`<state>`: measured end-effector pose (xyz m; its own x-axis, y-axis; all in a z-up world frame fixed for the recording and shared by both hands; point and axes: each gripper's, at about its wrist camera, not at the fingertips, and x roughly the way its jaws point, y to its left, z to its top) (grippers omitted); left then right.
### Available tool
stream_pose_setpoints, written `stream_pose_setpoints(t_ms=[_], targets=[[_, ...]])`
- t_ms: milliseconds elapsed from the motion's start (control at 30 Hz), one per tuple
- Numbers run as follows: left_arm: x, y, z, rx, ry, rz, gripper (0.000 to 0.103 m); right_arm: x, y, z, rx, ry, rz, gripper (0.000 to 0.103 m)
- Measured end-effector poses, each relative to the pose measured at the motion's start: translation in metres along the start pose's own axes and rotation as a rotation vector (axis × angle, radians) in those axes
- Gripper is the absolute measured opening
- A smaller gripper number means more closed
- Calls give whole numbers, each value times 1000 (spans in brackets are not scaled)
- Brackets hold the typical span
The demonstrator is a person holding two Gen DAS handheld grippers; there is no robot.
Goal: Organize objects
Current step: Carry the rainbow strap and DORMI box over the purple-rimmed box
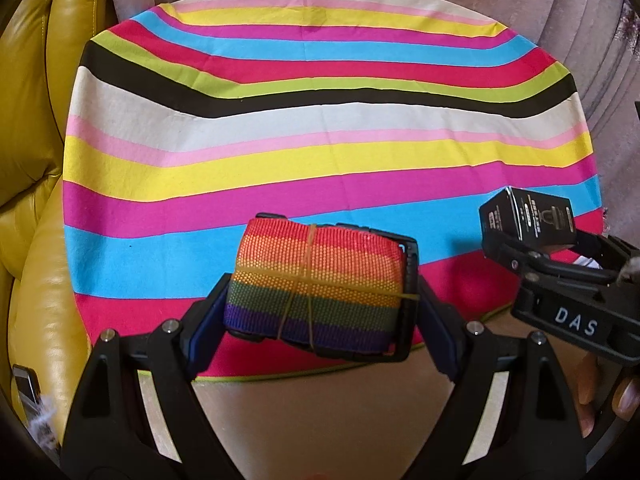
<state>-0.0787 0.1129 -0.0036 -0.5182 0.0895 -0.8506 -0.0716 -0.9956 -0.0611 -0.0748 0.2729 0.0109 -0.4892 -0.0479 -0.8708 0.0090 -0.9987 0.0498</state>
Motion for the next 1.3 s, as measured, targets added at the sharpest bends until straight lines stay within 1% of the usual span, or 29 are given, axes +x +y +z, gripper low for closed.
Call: stream_pose_setpoints(t_ms=[433, 867, 1300], targets=[[-19, -29, -8, 32, -36, -19, 87, -35, -30, -26, 31, -40, -34, 88], [-30, -63, -15, 95, -45, -47, 87, -60, -67, -49, 76, -58, -66, 88], [-35, -109, -20, 183, -48, -81, 87, -84, -113, -71, 150, -63, -89, 88]])
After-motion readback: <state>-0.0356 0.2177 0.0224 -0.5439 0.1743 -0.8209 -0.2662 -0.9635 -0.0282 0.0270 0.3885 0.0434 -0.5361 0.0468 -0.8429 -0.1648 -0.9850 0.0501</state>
